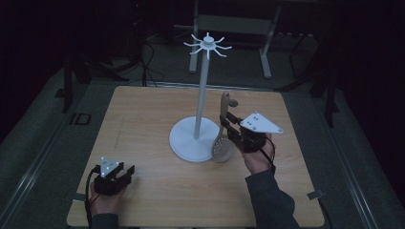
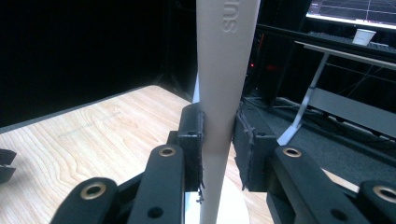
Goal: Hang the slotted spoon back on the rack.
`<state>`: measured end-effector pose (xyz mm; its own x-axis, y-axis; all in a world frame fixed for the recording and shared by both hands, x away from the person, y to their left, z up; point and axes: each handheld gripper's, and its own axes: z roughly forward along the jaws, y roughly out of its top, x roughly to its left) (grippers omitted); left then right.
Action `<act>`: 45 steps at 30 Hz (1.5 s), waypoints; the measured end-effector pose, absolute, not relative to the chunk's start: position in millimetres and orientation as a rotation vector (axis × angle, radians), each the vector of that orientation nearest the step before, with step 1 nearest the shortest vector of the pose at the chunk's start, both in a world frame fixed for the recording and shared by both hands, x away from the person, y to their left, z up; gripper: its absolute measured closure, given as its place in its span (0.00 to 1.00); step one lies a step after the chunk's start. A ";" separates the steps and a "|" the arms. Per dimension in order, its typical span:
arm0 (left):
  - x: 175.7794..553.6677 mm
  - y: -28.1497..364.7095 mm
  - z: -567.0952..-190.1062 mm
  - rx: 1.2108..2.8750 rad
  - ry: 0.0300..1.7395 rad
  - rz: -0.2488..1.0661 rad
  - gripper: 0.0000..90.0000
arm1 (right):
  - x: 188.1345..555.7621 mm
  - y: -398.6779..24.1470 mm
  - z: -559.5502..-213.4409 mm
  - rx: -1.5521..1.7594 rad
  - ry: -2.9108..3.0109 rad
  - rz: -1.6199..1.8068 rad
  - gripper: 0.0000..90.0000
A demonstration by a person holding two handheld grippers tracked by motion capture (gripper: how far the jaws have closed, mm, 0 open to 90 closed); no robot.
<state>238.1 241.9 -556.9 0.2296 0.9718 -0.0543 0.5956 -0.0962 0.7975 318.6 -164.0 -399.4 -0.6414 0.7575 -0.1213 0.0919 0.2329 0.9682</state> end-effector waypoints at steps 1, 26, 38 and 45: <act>238.1 242.0 -556.8 1.785 1.452 0.663 0.60 | 318.8 -163.6 -398.5 0.776 1.914 1.446 0.82; 238.4 242.4 -557.3 1.779 1.459 0.664 0.60 | 330.2 -164.6 -371.2 0.811 1.875 1.510 0.82; 238.1 242.8 -556.8 1.775 1.462 0.665 0.60 | 333.3 -165.6 -357.4 0.832 1.851 1.534 0.82; 237.9 243.6 -556.6 1.772 1.464 0.666 0.60 | 335.6 -164.2 -350.6 0.836 1.844 1.543 0.82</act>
<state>237.9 243.6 -556.6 0.2175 0.9743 -0.0594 0.5954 -0.0841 0.7990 335.6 -164.2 -350.6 -0.6304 0.7751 -0.0428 0.0950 0.1317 0.9867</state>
